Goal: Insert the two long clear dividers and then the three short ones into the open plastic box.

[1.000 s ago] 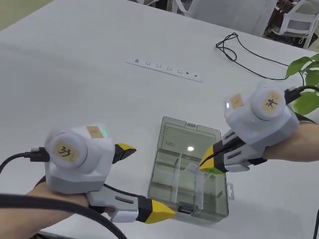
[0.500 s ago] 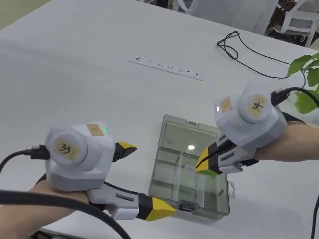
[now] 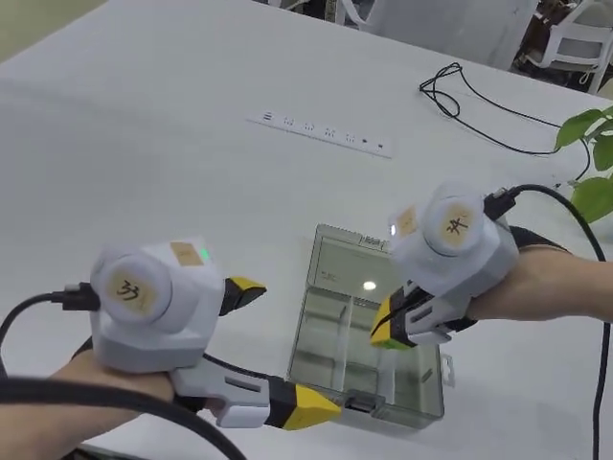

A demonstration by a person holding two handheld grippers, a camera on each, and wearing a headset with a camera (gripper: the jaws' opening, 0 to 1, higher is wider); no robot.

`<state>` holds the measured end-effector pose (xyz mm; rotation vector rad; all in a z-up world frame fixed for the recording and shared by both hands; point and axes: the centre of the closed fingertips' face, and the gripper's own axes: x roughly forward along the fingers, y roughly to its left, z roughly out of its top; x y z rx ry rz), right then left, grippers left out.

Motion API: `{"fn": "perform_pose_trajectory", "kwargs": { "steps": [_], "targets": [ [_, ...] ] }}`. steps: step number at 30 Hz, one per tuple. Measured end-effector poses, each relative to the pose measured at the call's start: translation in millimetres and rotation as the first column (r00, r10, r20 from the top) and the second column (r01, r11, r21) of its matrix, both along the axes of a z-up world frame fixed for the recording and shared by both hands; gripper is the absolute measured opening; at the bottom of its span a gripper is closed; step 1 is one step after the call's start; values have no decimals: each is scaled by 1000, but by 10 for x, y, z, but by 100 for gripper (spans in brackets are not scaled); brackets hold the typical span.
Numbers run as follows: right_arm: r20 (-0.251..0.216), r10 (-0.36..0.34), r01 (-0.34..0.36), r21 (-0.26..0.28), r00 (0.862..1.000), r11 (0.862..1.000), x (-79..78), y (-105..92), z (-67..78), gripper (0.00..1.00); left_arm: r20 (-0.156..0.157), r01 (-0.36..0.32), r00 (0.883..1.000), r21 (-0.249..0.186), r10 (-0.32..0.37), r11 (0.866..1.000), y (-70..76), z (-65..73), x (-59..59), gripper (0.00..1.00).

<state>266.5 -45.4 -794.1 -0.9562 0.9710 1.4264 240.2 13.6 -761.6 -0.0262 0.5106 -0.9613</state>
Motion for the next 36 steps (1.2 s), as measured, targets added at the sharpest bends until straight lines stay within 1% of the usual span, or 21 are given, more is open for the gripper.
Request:
{"fn": "perform_pose_trajectory", "kwargs": {
  "steps": [8, 10, 12, 15, 16, 20, 23, 24, 31, 32, 34, 35, 36],
  "targets": [
    [-3, 8, -8, -26, 1000, 1000, -4, 1, -79, 2, 0, 7, 1000, -3, -7, 1000, -27, 6, 0, 95],
    [-4, -1, 1, -31, 1000, 1000, 1, 0, -113, 2, 1, 7, 1000, -6, -7, 1000, -33, 11, 2, 95],
    [1, 3, -3, -33, 1000, 999, -2, -2, -133, 2, 1, 9, 1000, -6, -9, 1000, -39, 13, 2, 95],
    [-1, -4, 4, -34, 1000, 999, 4, -5, -120, 2, 1, 9, 1000, -7, -9, 1000, -43, 13, 4, 95],
    [-5, -18, 17, -33, 1000, 999, 5, -4, -119, 1, 1, 10, 1000, -10, -10, 1000, -50, 16, 4, 95],
    [-6, -21, 21, -29, 1000, 999, 2, -6, -122, 1, 1, 13, 1000, -10, -13, 1000, -69, 16, 8, 95],
    [-1, -11, 11, -21, 1000, 1000, 4, -6, -120, 2, 4, 18, 1000, -12, -18, 1000, -85, 28, 8, 95],
    [-6, -17, 17, -23, 1000, 1000, 8, -8, -120, 2, 5, 19, 1000, -11, -19, 1000, -87, 31, 7, 95],
    [-4, -12, 12, -5, 1000, 1000, 7, -14, -118, 3, 6, 15, 1000, -9, -15, 1000, -65, 40, 2, 94],
    [-4, -10, 10, -2, 1000, 1000, 4, -18, -116, 4, 7, 15, 1000, -8, -15, 1000, -61, 39, 2, 95],
    [-4, -11, 11, 14, 1000, 1000, -15, -21, -108, 12, 7, 13, 1000, -8, -13, 1000, -54, 41, 1, 95],
    [-14, -7, 7, 32, 1000, 999, -50, -14, -89, 16, 8, 12, 1000, -8, -12, 1000, -50, 44, 1, 95],
    [-15, -6, 6, 37, 1000, 999, -57, -14, -82, 18, 8, 11, 1000, -9, -11, 1000, -49, 45, 1, 95]
  ]
}}
